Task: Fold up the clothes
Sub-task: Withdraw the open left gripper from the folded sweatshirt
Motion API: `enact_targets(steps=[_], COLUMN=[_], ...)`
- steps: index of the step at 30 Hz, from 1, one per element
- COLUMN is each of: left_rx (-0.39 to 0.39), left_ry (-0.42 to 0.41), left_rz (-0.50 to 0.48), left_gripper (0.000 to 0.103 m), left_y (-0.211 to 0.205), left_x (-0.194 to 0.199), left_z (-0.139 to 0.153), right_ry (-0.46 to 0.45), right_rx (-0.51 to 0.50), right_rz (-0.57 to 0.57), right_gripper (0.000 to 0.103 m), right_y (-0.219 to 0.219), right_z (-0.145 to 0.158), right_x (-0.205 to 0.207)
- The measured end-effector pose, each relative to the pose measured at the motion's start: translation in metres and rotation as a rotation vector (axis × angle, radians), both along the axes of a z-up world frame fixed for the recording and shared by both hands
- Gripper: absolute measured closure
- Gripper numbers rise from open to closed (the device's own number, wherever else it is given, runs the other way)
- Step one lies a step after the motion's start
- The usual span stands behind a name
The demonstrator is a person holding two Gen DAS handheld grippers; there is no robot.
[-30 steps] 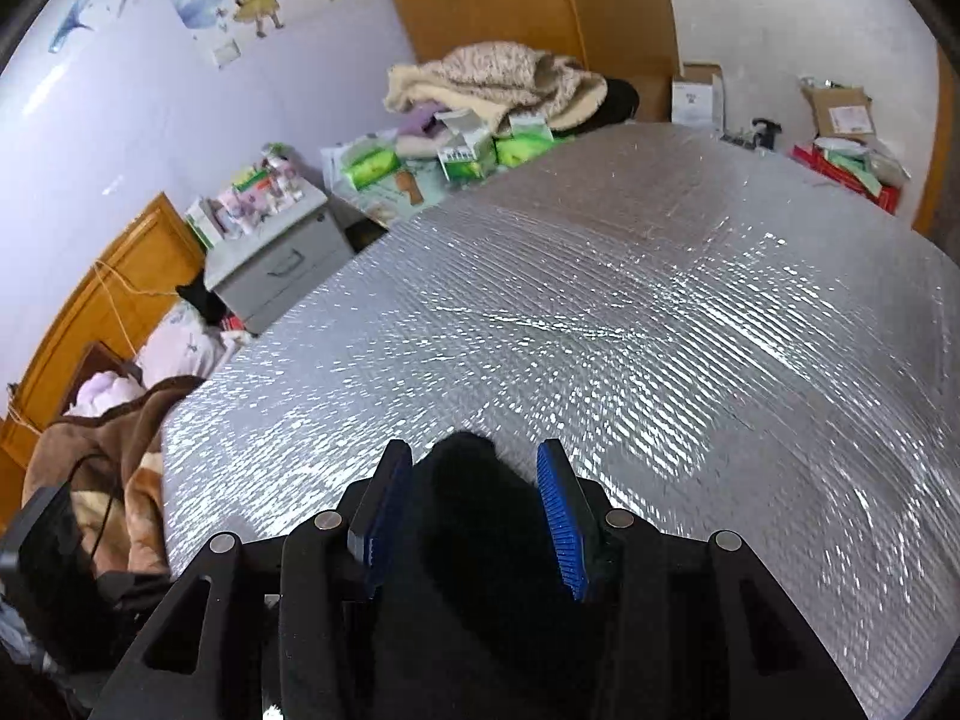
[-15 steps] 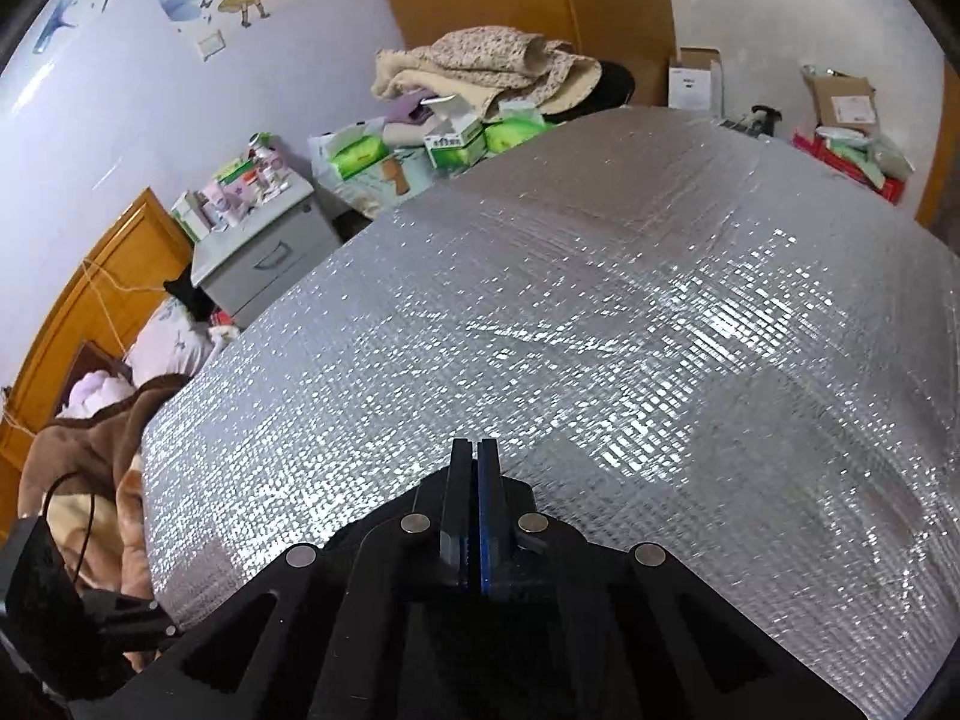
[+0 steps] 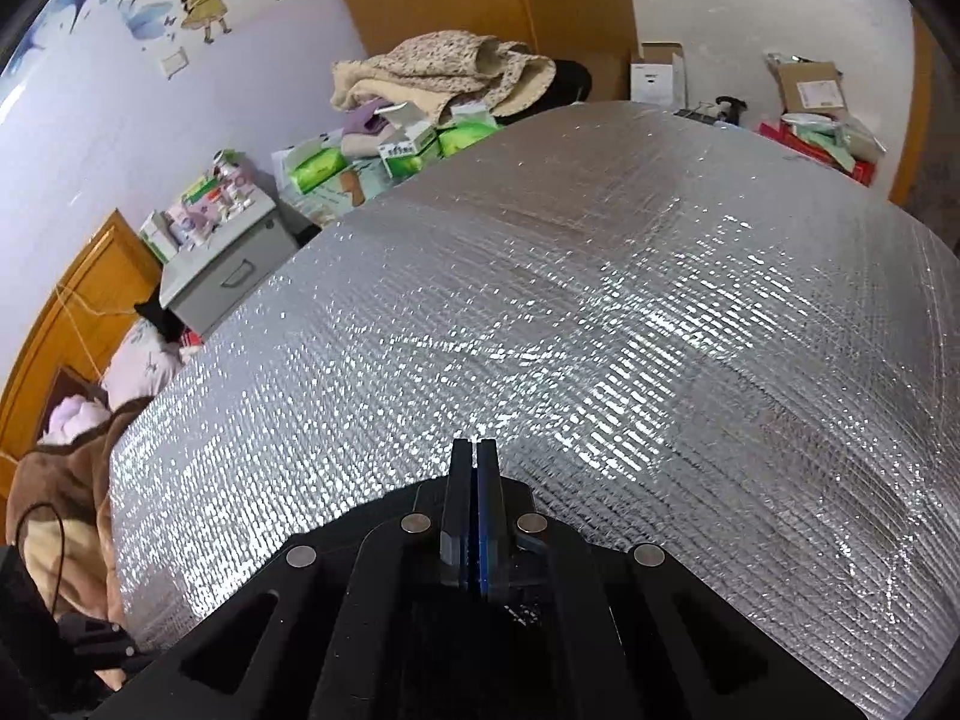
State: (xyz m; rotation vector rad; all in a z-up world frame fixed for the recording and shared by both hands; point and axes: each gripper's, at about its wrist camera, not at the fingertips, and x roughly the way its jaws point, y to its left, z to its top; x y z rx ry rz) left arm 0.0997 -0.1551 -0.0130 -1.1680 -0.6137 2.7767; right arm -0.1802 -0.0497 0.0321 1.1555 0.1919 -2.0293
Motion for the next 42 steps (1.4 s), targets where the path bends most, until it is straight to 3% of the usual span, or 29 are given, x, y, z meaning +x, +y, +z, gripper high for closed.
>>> enact_targets(steps=[8,13,16,18,20,21,23,24,28,31,33,35,38,42], left_rx=[0.034,-0.04,-0.037,-0.034,-0.031,-0.036,-0.038,-0.038,-0.051,-0.056,-0.057,-0.061,-0.073,-0.039], left_ry=[0.003,0.067,0.108,0.106,0.07,0.039,0.015,0.022,0.081,0.101,0.091,0.069,0.008,0.024], left_rz=[0.009,0.044,0.02,-0.016,-0.05,-0.056,-0.066,-0.071,-0.085,-0.123,-0.171,-0.218,-0.24,-0.221], left_gripper=[0.097,0.097,0.097,0.097,0.097,0.097,0.097,0.097,0.097,0.097,0.097,0.097,0.099,0.099], left_y=[-0.01,-0.006,0.004,0.015,0.023,0.026,0.031,0.033,0.042,0.059,0.074,0.088,0.1,0.091], left_x=[0.001,0.007,0.001,-0.008,-0.018,-0.022,-0.024,-0.023,-0.023,-0.032,-0.038,-0.046,-0.051,-0.046], left_z=[0.002,0.024,0.035,0.033,0.025,0.019,0.014,0.015,0.033,0.04,0.037,0.03,0.013,0.019], right_ry=[-0.023,0.03,0.025,-0.006,-0.058,-0.1,-0.117,-0.076,-0.034,-0.073,-0.097,-0.121,-0.152,-0.154], right_rx=[-0.101,-0.196,-0.196,-0.175,-0.161,-0.188,-0.252,-0.254,-0.301,-0.326,-0.324,-0.322,-0.32,-0.345], right_rz=[0.014,0.033,0.046,-0.007,-0.092,-0.144,-0.187,-0.197,-0.195,-0.192,-0.204,-0.216,-0.233,-0.264], right_gripper=[0.096,0.087,0.087,0.088,0.094,0.103,0.102,0.096,0.094,0.094,0.103,0.103,0.103,0.102], right_y=[0.011,0.05,0.069,0.084,0.104,0.118,0.137,0.143,0.155,0.156,0.159,0.162,0.166,0.176], right_z=[0.018,0.042,0.031,0.012,-0.009,-0.016,-0.013,-0.005,0.009,0.0,-0.009,-0.019,-0.03,-0.021], right_x=[0.005,0.045,0.075,0.076,0.069,0.064,0.066,0.072,0.088,0.089,0.087,0.085,0.083,0.087])
